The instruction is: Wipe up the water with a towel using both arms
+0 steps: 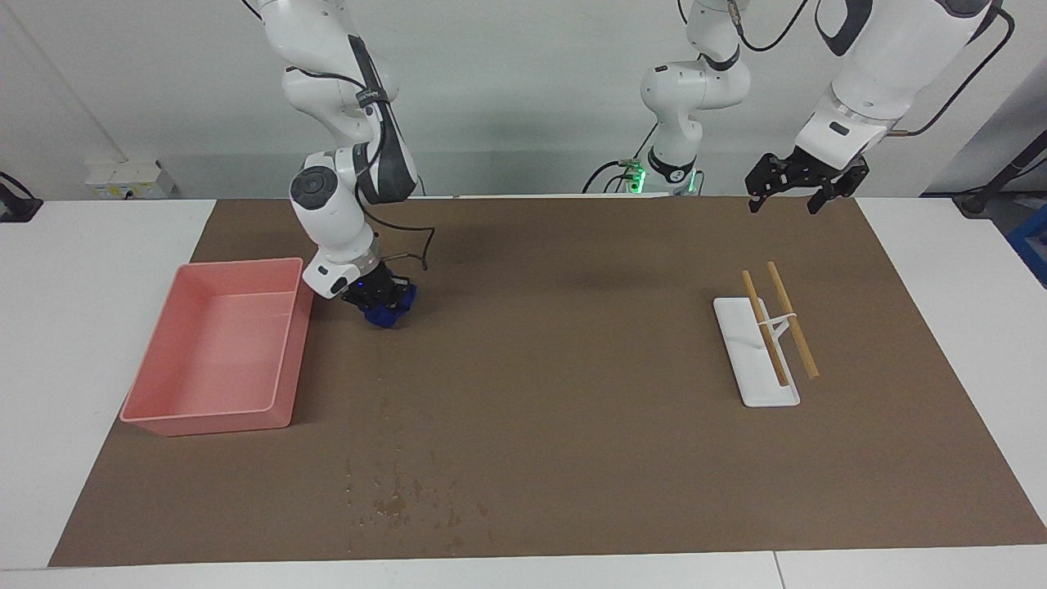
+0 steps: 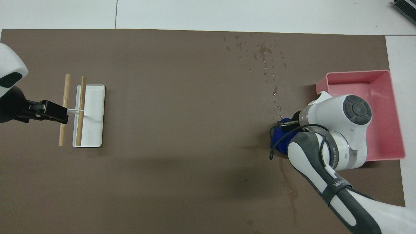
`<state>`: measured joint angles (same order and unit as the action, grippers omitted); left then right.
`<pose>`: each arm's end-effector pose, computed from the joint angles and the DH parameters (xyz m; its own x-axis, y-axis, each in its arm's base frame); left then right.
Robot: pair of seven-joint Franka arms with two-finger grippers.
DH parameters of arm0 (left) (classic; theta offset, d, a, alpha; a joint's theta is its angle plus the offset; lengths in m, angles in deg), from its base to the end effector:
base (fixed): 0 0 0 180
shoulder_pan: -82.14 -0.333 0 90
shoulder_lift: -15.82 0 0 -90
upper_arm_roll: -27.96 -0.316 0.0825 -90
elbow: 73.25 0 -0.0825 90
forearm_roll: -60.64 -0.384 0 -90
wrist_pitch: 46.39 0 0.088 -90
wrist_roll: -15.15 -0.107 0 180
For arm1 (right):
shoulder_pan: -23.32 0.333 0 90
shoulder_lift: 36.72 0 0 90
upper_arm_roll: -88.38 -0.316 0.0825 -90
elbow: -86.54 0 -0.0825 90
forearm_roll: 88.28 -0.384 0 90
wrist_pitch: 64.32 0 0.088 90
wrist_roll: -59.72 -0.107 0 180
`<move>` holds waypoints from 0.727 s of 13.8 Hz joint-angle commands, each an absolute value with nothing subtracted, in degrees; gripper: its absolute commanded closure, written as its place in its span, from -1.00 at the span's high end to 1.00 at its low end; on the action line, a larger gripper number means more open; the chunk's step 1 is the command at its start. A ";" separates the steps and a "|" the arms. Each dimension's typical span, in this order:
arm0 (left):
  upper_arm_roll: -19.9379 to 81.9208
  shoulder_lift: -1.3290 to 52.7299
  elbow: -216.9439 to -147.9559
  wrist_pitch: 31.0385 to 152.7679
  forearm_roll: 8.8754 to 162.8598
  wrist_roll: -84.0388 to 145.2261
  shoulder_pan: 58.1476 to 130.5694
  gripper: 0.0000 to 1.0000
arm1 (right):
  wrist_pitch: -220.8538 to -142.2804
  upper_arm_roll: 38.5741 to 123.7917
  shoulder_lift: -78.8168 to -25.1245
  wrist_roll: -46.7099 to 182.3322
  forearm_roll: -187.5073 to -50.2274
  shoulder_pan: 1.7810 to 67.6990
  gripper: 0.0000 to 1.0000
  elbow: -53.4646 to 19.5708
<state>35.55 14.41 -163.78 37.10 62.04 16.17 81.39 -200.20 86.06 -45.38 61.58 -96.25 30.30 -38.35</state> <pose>0.5303 -0.0674 0.6241 0.9898 -0.1032 -0.0987 -0.1018 -0.9946 0.0194 0.5491 0.0913 0.3250 0.9948 0.0940 0.0386 0.0976 -0.9896 -0.1053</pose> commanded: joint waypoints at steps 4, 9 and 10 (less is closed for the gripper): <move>34.20 13.18 -164.92 37.28 62.49 15.68 81.79 1.00 | -201.87 85.66 -53.23 64.30 -97.42 29.56 -1.00 -26.94; 34.20 13.62 -163.43 36.13 61.70 14.01 81.70 1.00 | -203.36 85.48 -61.40 64.30 -97.59 29.82 -1.00 -18.24; 34.29 13.62 -163.69 36.22 61.78 13.75 81.79 1.00 | -203.45 85.40 -61.59 64.12 -97.68 30.17 -1.00 -18.14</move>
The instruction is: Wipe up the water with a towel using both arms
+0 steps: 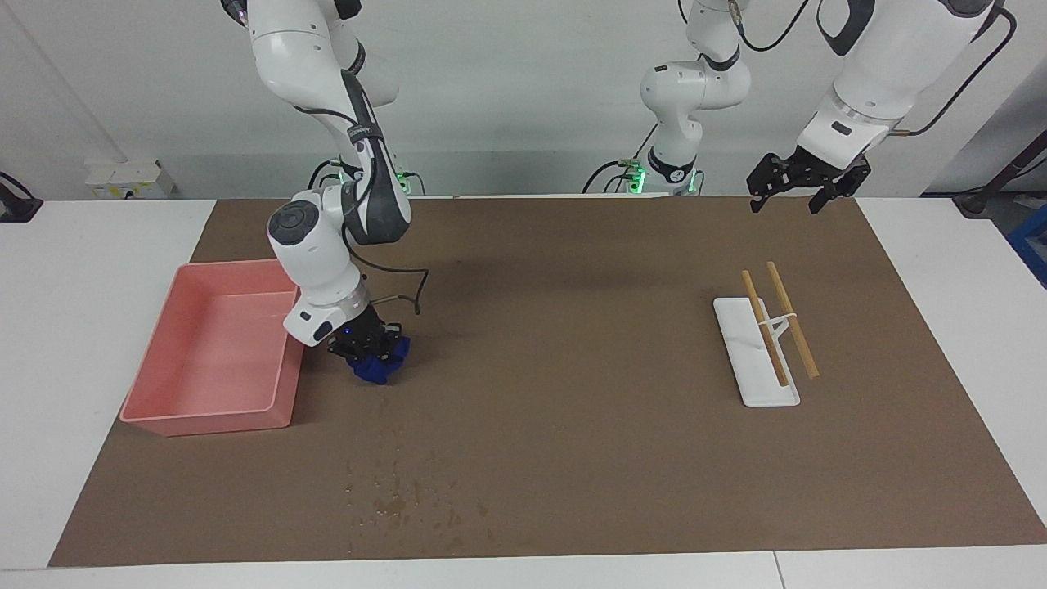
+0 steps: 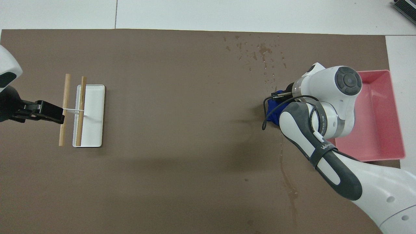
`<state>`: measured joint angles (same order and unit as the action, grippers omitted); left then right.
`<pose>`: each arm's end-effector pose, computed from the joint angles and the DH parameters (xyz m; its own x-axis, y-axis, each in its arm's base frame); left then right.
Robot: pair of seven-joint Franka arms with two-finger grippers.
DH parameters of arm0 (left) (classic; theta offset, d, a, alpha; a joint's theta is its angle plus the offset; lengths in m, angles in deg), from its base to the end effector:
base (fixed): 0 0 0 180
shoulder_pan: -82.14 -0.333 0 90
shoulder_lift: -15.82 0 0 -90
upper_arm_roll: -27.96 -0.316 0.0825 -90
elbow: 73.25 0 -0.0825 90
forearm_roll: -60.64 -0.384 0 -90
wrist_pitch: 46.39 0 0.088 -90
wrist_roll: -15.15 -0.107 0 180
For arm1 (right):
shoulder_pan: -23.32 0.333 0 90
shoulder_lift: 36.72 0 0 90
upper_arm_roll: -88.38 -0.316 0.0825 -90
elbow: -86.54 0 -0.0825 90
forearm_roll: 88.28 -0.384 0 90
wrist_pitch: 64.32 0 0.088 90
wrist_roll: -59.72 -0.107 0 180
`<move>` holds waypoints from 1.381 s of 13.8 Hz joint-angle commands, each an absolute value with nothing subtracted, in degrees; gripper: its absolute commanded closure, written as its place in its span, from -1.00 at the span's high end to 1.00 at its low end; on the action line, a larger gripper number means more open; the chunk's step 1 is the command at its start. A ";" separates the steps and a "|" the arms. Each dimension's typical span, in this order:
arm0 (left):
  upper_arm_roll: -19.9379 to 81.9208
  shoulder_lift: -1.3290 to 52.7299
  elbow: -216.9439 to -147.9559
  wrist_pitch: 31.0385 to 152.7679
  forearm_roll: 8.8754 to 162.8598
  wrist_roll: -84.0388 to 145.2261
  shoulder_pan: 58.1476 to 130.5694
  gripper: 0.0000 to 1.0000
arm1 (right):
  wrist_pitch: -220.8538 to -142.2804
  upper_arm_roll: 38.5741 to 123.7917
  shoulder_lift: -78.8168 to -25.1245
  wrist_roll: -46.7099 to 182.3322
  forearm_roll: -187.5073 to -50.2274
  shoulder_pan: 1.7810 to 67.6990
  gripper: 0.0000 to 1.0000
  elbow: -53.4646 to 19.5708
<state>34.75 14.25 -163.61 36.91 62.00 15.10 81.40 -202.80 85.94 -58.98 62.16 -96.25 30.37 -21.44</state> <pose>0.5300 -0.0599 0.6267 0.9895 -0.1082 -0.0958 -0.1067 -0.9941 0.0206 0.6363 0.1053 0.3161 0.9852 0.0968 0.1415 0.1136 -0.9867 -0.1159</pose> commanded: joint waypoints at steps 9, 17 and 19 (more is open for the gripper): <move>34.29 13.18 -164.48 36.84 61.87 11.37 81.70 1.00 | -183.35 85.40 -57.38 59.55 -104.26 29.99 -1.00 -23.57; 34.29 13.09 -164.48 36.66 61.87 11.46 81.70 1.00 | -175.36 85.48 -43.94 60.16 -107.17 27.55 -1.00 -39.84; 34.29 13.09 -164.48 36.66 61.87 11.46 81.70 1.00 | -171.21 85.48 -42.26 64.88 -107.17 23.16 -1.00 -41.07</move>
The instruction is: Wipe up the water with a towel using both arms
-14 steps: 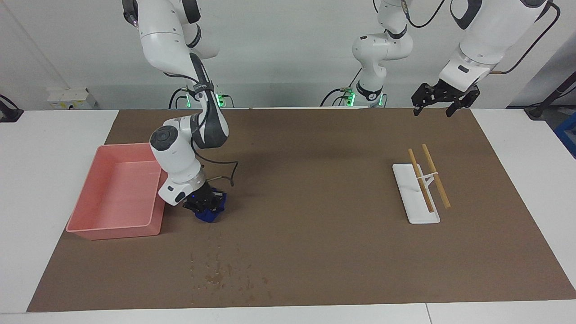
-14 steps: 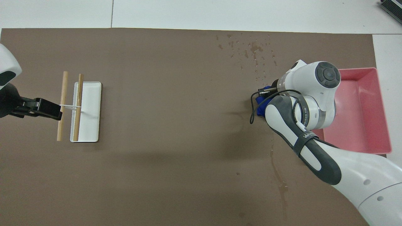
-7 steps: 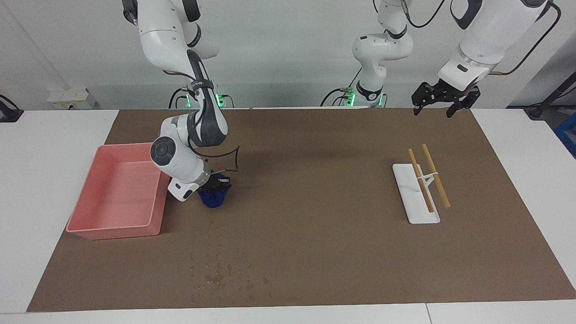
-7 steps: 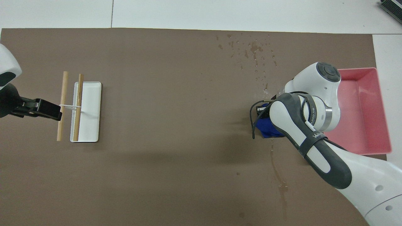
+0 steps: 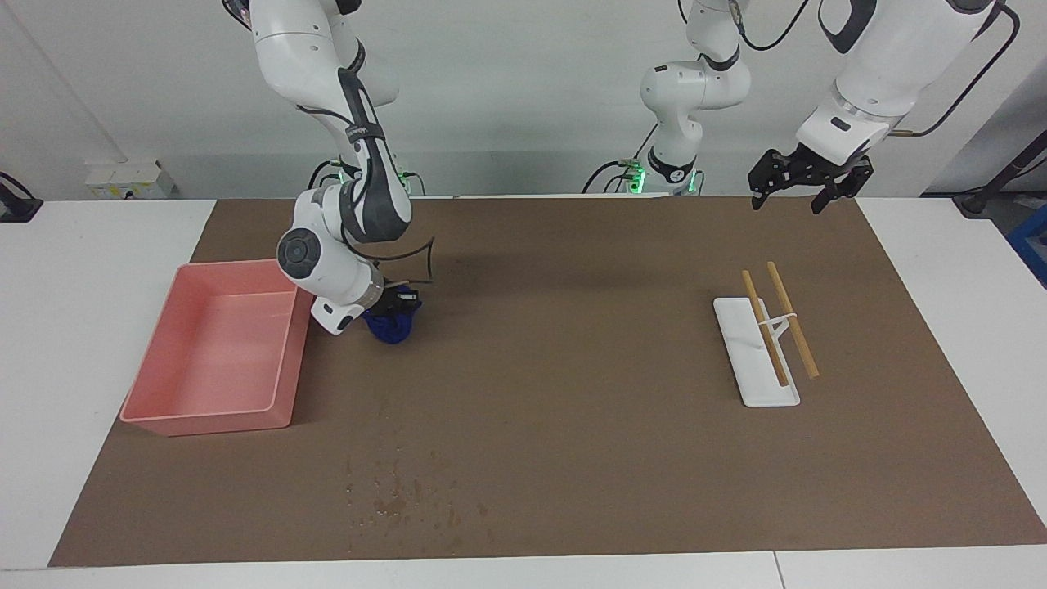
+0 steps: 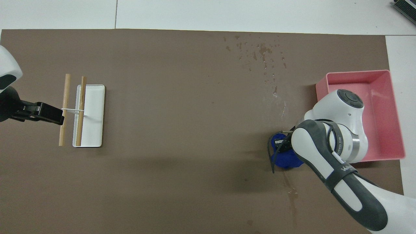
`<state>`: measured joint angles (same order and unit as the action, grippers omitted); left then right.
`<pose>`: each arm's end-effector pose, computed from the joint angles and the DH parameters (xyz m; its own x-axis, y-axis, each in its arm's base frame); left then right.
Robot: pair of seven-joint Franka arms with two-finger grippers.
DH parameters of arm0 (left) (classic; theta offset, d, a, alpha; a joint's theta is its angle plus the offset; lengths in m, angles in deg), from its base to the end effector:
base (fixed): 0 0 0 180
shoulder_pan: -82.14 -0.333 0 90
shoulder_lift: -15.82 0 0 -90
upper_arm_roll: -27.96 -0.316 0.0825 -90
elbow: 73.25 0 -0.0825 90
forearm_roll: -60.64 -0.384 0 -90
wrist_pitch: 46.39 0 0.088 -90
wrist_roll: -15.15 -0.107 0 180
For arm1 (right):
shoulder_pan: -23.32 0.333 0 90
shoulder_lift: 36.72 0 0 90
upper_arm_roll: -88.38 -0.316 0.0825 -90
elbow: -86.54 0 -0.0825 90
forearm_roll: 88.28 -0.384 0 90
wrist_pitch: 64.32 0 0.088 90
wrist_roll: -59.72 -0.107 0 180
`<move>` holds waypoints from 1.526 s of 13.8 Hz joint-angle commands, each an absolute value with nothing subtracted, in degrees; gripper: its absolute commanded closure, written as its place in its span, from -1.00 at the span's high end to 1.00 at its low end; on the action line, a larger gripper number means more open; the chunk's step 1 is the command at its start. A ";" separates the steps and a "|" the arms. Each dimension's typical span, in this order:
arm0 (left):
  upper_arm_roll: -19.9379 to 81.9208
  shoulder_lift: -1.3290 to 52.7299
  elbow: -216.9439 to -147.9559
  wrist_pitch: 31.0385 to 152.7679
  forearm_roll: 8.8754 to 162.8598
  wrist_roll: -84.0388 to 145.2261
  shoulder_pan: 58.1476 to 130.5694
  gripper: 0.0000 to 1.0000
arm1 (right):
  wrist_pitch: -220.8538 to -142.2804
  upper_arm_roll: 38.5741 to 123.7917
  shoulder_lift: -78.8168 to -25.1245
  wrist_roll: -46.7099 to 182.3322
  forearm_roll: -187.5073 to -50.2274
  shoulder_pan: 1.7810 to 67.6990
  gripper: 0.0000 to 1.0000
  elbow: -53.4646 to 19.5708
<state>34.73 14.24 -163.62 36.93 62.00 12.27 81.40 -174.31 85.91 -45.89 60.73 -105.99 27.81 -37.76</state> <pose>0.5300 -0.0597 0.6268 0.9831 -0.1568 -0.0943 -0.1551 -0.9876 0.0253 0.5013 0.0828 0.2969 0.9132 0.0260 -0.4067 -0.0769 -0.9691 -0.2345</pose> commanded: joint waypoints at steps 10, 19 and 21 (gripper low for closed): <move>34.29 13.09 -164.48 36.66 61.87 11.46 81.70 1.00 | -161.90 85.13 -31.29 56.14 -107.09 22.87 -1.00 -37.84; 34.29 13.09 -164.57 36.66 61.87 11.46 81.70 1.00 | -141.23 86.80 -23.54 59.25 -95.08 22.00 -1.00 -20.60; 34.29 13.09 -164.48 36.66 61.96 11.46 81.70 1.00 | -141.22 87.94 -23.53 67.24 -88.57 21.65 -1.00 -18.32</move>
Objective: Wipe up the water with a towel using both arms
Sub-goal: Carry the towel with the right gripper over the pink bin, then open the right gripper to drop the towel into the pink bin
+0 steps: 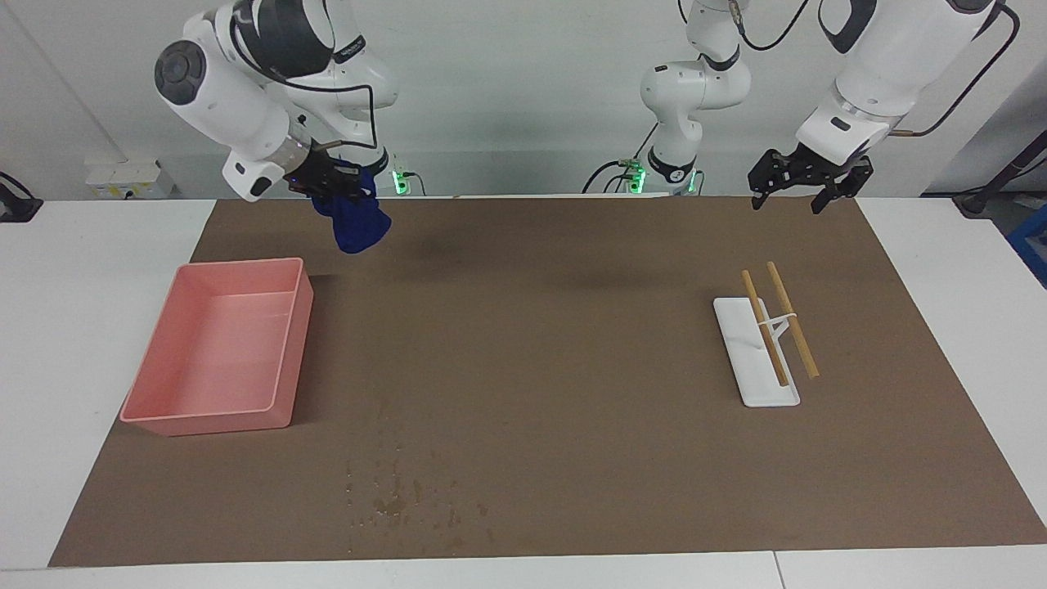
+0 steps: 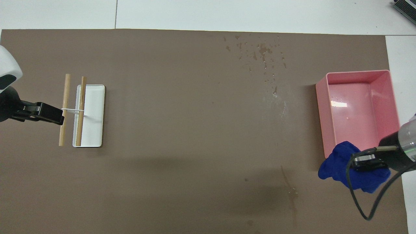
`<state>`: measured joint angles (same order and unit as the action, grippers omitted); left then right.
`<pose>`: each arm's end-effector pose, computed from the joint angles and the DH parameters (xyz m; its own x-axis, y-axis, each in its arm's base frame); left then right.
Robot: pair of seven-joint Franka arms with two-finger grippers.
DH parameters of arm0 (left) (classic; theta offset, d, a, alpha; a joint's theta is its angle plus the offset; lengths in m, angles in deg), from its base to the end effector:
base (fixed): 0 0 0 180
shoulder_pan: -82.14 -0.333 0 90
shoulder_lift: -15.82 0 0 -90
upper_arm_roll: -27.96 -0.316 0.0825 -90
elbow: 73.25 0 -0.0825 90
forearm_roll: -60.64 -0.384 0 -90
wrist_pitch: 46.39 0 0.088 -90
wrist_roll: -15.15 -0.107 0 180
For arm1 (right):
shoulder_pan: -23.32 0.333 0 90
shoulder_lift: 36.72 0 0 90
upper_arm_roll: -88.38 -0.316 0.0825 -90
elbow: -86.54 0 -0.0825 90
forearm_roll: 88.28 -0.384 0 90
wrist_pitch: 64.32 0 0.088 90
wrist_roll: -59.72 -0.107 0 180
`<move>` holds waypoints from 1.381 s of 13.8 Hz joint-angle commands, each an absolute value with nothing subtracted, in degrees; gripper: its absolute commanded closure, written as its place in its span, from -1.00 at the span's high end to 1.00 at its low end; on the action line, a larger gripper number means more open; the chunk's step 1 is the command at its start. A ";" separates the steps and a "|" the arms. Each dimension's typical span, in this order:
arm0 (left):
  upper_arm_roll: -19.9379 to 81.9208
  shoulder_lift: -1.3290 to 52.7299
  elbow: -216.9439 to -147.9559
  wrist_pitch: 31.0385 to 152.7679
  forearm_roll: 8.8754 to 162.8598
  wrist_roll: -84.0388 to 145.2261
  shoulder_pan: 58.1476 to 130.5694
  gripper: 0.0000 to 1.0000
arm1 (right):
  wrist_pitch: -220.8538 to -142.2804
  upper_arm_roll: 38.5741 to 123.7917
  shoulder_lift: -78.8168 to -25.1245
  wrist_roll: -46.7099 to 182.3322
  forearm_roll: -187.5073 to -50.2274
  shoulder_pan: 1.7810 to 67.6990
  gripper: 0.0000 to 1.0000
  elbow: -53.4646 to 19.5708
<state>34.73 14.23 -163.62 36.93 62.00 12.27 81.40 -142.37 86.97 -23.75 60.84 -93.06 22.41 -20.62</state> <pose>0.5300 -0.0597 0.6269 0.9831 -0.1568 -0.0942 -0.1551 -0.9876 0.0252 0.4532 0.0153 0.5868 0.9602 0.0430 -0.2759 0.0208 -0.9963 -0.0830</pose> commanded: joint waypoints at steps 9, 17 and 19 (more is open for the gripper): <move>34.29 13.09 -164.57 36.66 61.96 11.46 81.70 1.00 | -168.36 90.67 -29.85 88.18 -82.21 17.00 -1.00 -22.79; 34.29 13.09 -164.48 36.66 61.87 11.46 81.70 1.00 | -172.87 90.58 -33.11 90.85 -83.17 14.88 1.00 -22.89; 34.29 13.09 -164.48 36.66 61.87 11.46 81.70 1.00 | -172.78 90.58 -33.55 89.96 -83.27 14.26 1.00 -20.79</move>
<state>34.73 14.23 -163.62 36.93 62.00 12.26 81.40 -172.51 90.75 -33.67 90.66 -83.39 14.85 -22.40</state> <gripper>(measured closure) 0.000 0.388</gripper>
